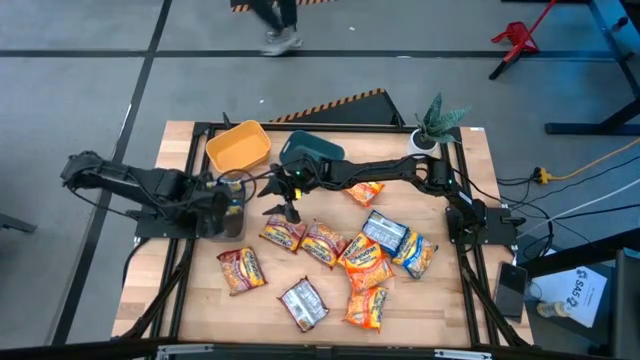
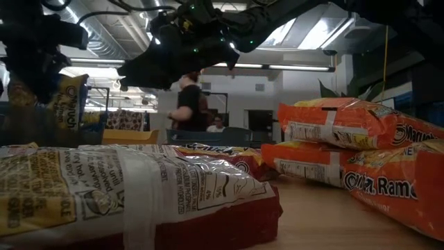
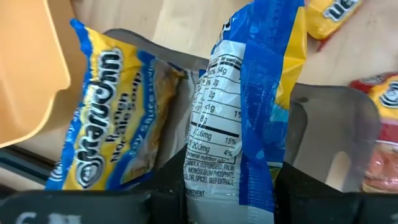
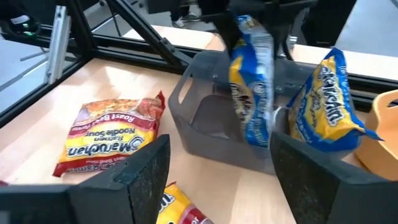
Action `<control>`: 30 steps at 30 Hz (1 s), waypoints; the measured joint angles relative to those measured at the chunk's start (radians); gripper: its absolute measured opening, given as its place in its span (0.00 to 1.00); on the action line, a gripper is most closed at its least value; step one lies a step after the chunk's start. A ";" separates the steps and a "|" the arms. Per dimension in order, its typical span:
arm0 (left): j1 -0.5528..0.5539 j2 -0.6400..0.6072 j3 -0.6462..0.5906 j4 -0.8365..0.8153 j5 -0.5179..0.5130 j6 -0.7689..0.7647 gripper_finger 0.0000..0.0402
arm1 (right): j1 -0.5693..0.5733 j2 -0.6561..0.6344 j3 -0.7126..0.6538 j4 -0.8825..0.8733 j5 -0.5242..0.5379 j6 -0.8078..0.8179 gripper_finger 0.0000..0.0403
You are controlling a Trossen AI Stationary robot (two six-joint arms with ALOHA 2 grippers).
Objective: Sort Maruchan noodles
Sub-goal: Put the blue noodle pack into the black bin
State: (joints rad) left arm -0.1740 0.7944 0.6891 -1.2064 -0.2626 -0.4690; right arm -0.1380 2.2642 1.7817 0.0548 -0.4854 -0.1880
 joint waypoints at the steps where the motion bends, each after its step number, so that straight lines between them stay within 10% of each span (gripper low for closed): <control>1: 0.018 0.000 0.000 0.007 0.003 0.015 0.28 | 0.000 0.000 0.000 0.000 -0.005 0.000 0.64; 30: 0.355 0.102 0.000 0.085 0.124 0.265 0.33 | 0.000 -0.001 0.000 -0.050 -0.049 -0.001 0.64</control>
State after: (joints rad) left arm 0.1812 0.8967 0.6891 -1.1210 -0.1384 -0.2041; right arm -0.1379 2.2635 1.7817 0.0044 -0.5346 -0.1886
